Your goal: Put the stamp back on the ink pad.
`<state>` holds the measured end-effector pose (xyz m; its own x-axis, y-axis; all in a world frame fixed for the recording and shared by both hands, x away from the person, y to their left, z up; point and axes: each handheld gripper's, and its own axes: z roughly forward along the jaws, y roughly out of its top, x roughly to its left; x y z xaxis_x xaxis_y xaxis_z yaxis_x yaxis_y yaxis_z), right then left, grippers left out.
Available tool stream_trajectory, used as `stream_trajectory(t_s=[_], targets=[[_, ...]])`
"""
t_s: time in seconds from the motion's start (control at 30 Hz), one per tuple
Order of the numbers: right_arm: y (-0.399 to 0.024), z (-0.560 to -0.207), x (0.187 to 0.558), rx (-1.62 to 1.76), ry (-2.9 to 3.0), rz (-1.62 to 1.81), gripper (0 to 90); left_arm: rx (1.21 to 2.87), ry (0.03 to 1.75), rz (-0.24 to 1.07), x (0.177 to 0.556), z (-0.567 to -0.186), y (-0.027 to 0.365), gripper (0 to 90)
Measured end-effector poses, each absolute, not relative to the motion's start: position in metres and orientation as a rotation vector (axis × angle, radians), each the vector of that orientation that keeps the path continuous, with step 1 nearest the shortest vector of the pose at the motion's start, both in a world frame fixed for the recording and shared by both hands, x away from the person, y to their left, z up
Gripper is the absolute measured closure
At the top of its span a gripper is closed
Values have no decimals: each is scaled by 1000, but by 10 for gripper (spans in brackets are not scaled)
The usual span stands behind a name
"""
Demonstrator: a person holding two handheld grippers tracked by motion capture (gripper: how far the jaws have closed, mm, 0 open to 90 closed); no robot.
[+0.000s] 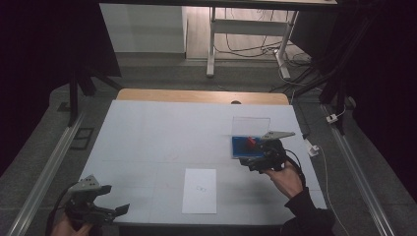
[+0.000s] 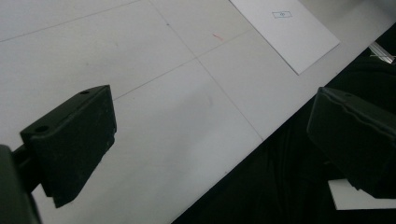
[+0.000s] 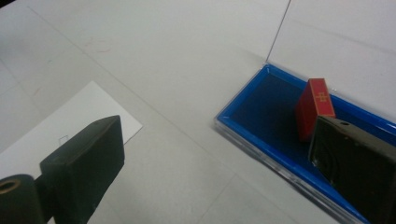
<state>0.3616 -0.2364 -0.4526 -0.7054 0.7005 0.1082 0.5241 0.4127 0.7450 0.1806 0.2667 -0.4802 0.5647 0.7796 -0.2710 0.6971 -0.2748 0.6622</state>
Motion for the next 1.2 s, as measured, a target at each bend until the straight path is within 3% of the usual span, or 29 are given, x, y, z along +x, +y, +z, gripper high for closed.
stream_trajectory(t_s=[1.2], targets=[[-273,-448,281,1050,2366,1137,0,2025,1186,133,181,-480,267,19]])
